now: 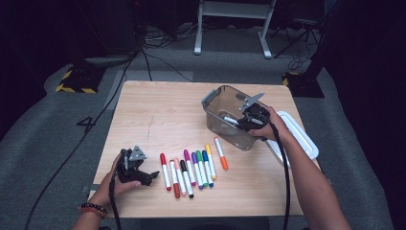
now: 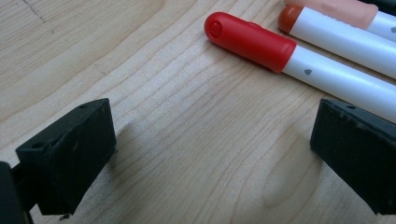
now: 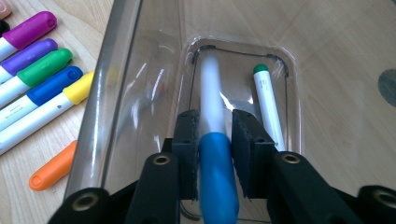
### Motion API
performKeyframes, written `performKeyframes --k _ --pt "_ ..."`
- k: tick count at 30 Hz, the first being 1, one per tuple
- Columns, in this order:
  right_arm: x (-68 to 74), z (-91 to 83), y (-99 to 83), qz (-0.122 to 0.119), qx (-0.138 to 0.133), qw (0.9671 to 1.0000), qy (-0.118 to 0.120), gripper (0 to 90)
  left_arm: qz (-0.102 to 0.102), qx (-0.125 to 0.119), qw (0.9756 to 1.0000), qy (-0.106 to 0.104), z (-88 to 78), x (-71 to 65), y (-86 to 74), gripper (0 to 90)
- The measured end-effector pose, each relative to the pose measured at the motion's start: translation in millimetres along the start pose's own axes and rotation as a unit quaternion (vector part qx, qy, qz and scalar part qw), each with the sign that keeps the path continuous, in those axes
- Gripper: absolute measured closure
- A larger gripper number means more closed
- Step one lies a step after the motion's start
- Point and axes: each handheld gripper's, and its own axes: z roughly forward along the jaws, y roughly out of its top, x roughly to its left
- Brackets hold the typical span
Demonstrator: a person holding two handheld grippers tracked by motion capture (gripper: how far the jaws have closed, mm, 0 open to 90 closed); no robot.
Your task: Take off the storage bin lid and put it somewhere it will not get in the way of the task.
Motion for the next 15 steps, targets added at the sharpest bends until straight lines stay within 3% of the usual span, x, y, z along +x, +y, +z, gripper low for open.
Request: performKeyframes --k 8,12,15 --pt "-2.8 -4.1 -2.3 0.014 -0.006 0.9998 -0.016 61.4 0.0 0.0 1.0 0.0 0.0 0.0 0.0 0.4" --pt "-2.9 -16.1 -4.3 0.029 -0.037 0.9987 -0.02 56.0 0.0 0.0 1.0 0.0 0.0 -0.1 0.0 0.4" --pt "0.8 -31.2 -7.8 0.042 -0.075 0.996 -0.023 50.3 0.0 0.0 1.0 0.0 0.0 -0.1 0.0 0.5"
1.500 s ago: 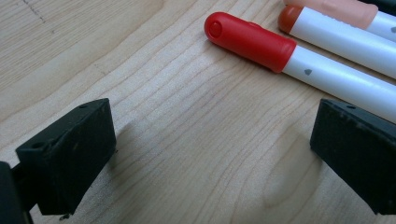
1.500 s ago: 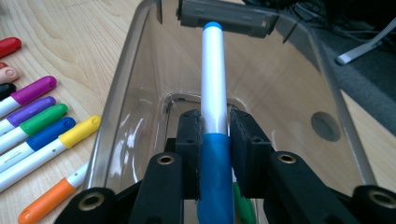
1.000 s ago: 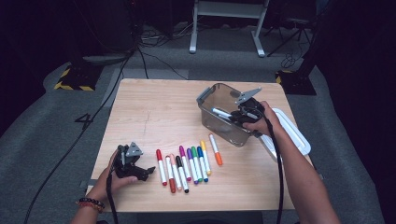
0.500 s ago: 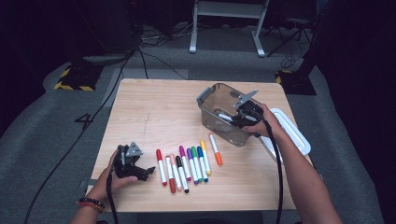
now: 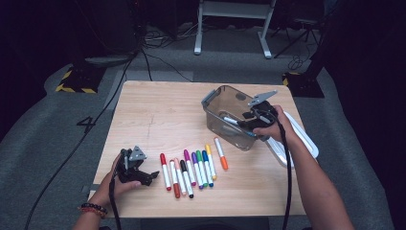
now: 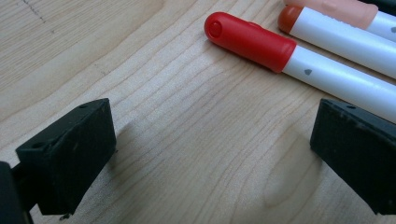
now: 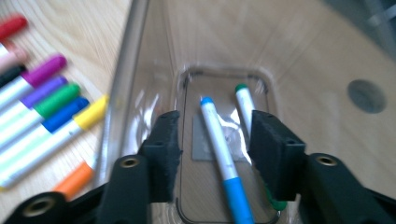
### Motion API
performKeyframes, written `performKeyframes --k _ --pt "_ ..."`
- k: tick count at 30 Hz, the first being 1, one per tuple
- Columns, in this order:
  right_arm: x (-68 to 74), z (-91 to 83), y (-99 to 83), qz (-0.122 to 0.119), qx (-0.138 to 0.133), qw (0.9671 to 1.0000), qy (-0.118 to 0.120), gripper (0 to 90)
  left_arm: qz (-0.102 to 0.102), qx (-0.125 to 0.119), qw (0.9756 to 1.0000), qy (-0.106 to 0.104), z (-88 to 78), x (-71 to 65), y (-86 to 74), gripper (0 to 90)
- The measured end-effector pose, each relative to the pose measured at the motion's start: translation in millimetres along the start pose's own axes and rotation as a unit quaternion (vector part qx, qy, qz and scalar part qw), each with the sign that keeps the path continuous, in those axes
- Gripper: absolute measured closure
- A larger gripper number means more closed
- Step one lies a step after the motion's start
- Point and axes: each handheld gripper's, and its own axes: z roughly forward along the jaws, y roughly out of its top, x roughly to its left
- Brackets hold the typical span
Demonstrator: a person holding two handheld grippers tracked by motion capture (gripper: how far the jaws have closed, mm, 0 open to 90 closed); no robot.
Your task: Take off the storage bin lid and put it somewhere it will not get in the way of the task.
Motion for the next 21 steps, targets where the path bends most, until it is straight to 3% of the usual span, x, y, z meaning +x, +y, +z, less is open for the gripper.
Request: performKeyframes --k 2,5,6,12,16,21 --pt "6.0 -18.6 -5.7 0.001 -0.036 0.9993 -0.013 44.2 0.0 0.0 1.0 0.0 0.0 0.0 0.0 0.5" --pt "11.4 -30.8 -11.5 0.0 -0.057 0.9982 -0.019 42.4 0.0 0.0 1.0 0.0 0.0 0.0 0.0 0.5" --pt "16.4 -42.5 -17.7 0.006 -0.079 0.9966 -0.024 40.6 0.0 0.0 1.0 0.0 0.0 0.0 0.0 0.5" --pt "36.3 -73.2 -35.3 -0.01 -0.112 0.9928 -0.04 37.7 0.0 0.0 1.0 0.0 0.0 0.0 0.0 0.4" --pt "50.6 -83.7 -50.4 -0.014 -0.131 0.9906 -0.036 36.8 0.0 0.0 1.0 0.0 0.0 0.0 0.0 0.5" --pt "67.2 -82.0 -69.3 -0.016 -0.133 0.9906 -0.027 36.8 0.0 0.0 1.0 0.001 -0.1 -0.1 0.0 0.5"
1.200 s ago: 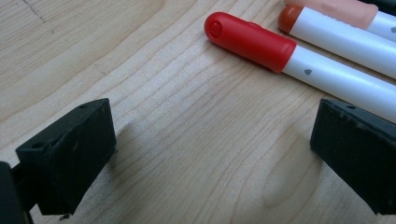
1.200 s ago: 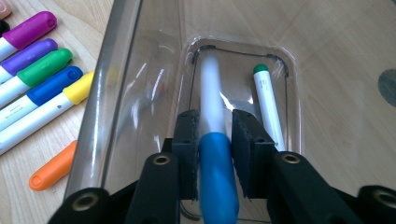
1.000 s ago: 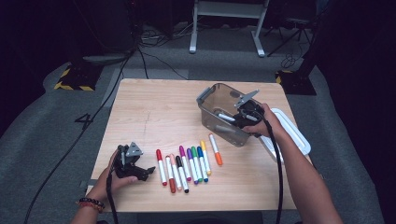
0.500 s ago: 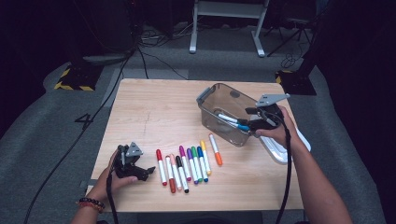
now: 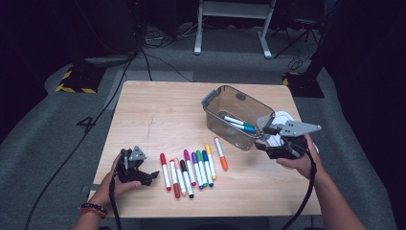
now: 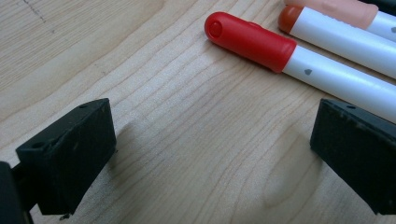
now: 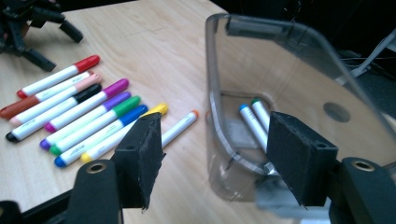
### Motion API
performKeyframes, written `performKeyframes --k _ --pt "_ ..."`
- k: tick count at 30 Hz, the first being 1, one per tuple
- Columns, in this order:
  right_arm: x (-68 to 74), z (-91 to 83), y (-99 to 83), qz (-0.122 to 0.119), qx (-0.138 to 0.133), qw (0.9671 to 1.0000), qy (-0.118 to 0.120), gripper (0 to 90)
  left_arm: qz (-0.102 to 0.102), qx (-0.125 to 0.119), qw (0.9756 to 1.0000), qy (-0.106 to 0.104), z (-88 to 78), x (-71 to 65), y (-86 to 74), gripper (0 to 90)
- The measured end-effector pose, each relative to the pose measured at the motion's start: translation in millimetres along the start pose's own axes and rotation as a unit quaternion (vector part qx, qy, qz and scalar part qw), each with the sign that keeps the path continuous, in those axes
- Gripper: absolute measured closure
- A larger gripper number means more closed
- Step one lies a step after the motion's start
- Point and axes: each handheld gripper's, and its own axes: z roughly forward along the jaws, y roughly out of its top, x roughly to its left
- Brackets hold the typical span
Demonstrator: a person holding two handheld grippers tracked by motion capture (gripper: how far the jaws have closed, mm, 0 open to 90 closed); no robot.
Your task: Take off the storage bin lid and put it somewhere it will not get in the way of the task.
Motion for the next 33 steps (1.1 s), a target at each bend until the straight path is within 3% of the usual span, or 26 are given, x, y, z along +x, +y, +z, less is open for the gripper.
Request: performKeyframes --k 5,11,18,21,22,23,29,30,32,33 --pt "14.2 4.2 -11.9 -0.007 0.003 1.0 -0.002 37.0 0.0 0.0 1.0 0.0 0.0 0.0 0.0 0.5" --pt "30.0 20.0 -30.3 -0.001 0.004 0.9999 0.015 36.2 0.0 -0.001 1.0 0.001 0.0 -0.1 -0.1 0.5" --pt "46.0 51.9 -46.7 -0.001 0.025 0.999 0.037 36.1 -0.001 -0.002 1.0 0.001 -0.1 -0.2 -0.4 0.5" --pt "54.5 77.9 -48.7 -0.003 0.044 0.9981 0.042 35.8 0.001 -0.002 1.0 0.0 -0.1 0.1 -0.4 0.5" --pt "54.5 77.9 -48.7 -0.003 0.044 0.9981 0.042 35.8 0.001 -0.002 1.0 0.0 -0.1 0.1 -0.4 0.5" --pt "57.8 91.2 -47.8 -0.005 0.055 0.9971 0.052 36.0 0.001 -0.001 1.0 -0.001 -0.2 0.1 -0.4 0.5" --pt "57.3 121.0 -46.3 0.001 0.076 0.9961 0.046 39.1 0.001 -0.002 1.0 0.0 -0.1 0.1 -0.4 0.5" --pt "53.7 131.2 -45.7 0.008 0.083 0.9955 0.044 41.0 0.001 -0.002 1.0 0.0 -0.1 0.1 -0.4 0.5" --pt "51.8 135.7 -46.1 0.017 0.087 0.9948 0.049 42.5 0.001 -0.002 1.0 0.0 -0.1 0.1 -0.4 0.5" --pt "46.9 143.7 -48.5 0.028 0.099 0.9937 0.044 47.3 0.001 -0.002 1.0 0.0 -0.1 0.1 -0.4 0.5"
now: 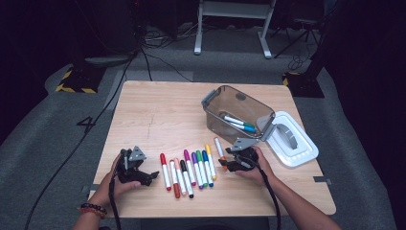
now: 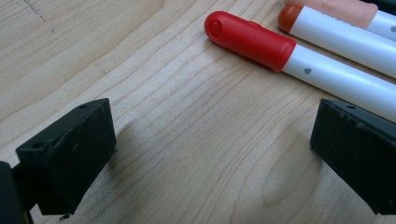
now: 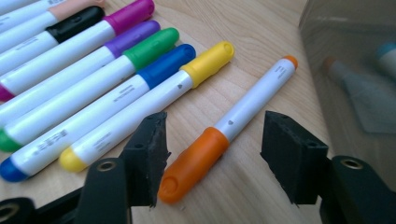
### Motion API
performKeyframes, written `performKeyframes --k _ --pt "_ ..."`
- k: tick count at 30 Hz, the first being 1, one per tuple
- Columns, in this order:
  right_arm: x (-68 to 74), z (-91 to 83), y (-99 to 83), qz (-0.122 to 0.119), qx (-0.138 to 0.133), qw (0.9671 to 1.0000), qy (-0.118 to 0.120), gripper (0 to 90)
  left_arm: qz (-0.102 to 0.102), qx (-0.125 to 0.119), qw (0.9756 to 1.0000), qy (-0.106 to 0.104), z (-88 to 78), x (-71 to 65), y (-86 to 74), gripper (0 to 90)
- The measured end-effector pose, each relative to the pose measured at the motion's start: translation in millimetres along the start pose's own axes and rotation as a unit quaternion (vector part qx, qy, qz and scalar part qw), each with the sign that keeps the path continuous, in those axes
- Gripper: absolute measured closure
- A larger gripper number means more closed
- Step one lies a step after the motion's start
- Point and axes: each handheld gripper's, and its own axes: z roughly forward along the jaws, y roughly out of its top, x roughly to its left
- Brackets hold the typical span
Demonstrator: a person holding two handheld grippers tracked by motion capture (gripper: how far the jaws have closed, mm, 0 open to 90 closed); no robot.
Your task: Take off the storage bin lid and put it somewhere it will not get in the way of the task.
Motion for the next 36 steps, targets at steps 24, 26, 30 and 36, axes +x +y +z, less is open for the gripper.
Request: performKeyframes --k 24,26,30,36 --pt "-18.9 -21.3 -15.2 0.013 0.002 0.9997 -0.023 75.4 -0.003 0.0 1.0 0.001 -0.5 -0.7 -0.6 0.5" --pt "-18.6 -25.5 -15.0 0.009 -0.002 0.9996 -0.026 75.4 -0.003 0.001 1.0 0.001 -0.5 -0.7 -0.6 0.5" --pt "-17.7 -33.2 -12.0 -0.004 -0.011 0.9996 -0.026 75.4 -0.003 0.001 1.0 0.001 -0.5 -0.7 -0.6 0.5" --pt "-14.7 -45.6 -6.3 -0.017 -0.028 0.9995 -0.006 75.4 -0.003 0.0 1.0 0.001 -0.5 -0.7 -0.6 0.5"
